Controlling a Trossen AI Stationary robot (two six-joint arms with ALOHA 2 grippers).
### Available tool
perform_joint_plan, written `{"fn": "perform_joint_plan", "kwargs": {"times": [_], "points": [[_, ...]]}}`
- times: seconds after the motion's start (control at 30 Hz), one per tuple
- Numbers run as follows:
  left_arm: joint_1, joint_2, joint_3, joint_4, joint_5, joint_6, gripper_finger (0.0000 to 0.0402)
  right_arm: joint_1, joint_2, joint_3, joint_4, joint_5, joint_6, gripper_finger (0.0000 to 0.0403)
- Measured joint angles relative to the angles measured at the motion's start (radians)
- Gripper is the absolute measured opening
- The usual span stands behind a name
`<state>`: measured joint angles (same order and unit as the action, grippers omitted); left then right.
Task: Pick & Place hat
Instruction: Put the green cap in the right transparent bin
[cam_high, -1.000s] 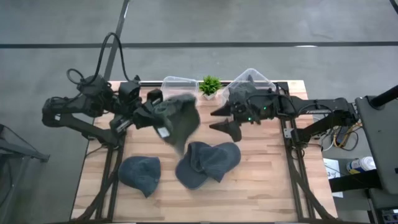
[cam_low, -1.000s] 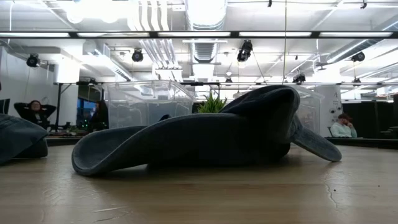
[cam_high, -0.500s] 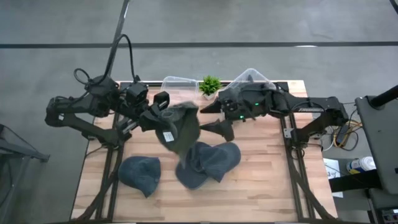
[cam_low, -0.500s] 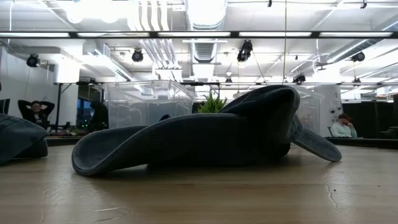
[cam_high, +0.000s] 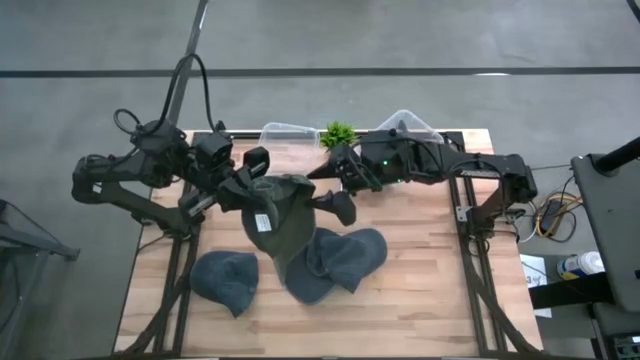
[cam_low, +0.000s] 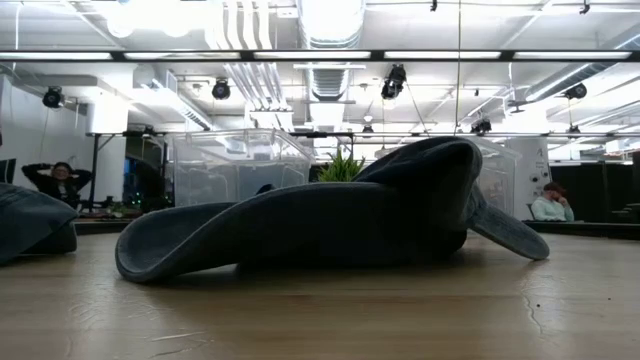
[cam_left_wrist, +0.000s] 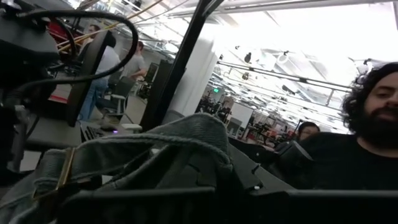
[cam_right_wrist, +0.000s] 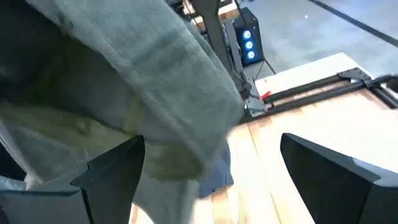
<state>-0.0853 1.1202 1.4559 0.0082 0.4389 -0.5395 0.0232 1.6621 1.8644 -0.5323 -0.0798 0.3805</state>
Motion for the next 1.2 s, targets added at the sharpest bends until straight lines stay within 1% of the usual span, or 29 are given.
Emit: {"fn": "perform_joint_plan", "kwargs": {"times": [0.13,0.2,0.3,0.43,0.53,0.67,0.7,0.8,0.9,0.97,1.1,1.2], "points": [[0.000,0.000,0.000,0.000,0.017,0.013,0.0001,-0.004,0.039,0.075,-0.061,-0.010,0.001,0.0358],[0.000,0.000,0.000,0.000,0.024,0.015,0.0001,-0.005,0.058,0.112,-0.115,-0.010,-0.001,0.0340],[0.000,0.000,0.000,-0.001,0.042,0.028,0.0001,-0.005,0.077,0.146,-0.141,-0.010,-0.017,0.0298],[0.000,0.000,0.000,-0.001,0.051,0.035,0.0001,-0.005,0.074,0.160,-0.146,-0.008,-0.032,0.0222],[0.000,0.000,0.000,-0.001,0.056,0.048,0.0001,-0.005,0.069,0.163,-0.151,-0.011,-0.047,0.0152],[0.000,0.000,-0.001,-0.001,0.059,0.051,0.0003,-0.011,0.067,0.176,-0.151,-0.075,-0.054,0.0047],[0.000,0.000,-0.001,-0.001,0.059,0.055,0.0003,-0.012,0.067,0.178,-0.151,-0.081,-0.061,0.0028],[0.000,0.000,-0.002,-0.010,0.059,0.060,0.0004,-0.011,0.067,0.182,-0.155,-0.080,-0.067,0.0013],[0.000,0.000,-0.002,-0.034,0.055,0.046,0.0008,-0.011,0.067,0.197,-0.189,-0.058,-0.068,0.0010],[0.000,0.000,-0.002,-0.058,0.023,0.041,0.0014,-0.015,0.060,0.214,-0.236,-0.042,-0.074,0.0009],[0.000,0.000,-0.003,-0.117,-0.017,0.077,0.0034,-0.016,0.038,0.250,-0.332,0.011,-0.083,0.0009],[0.000,0.000,-0.003,-0.151,-0.056,0.145,0.0059,-0.015,0.009,0.263,-0.388,0.033,-0.086,0.0009]]}}
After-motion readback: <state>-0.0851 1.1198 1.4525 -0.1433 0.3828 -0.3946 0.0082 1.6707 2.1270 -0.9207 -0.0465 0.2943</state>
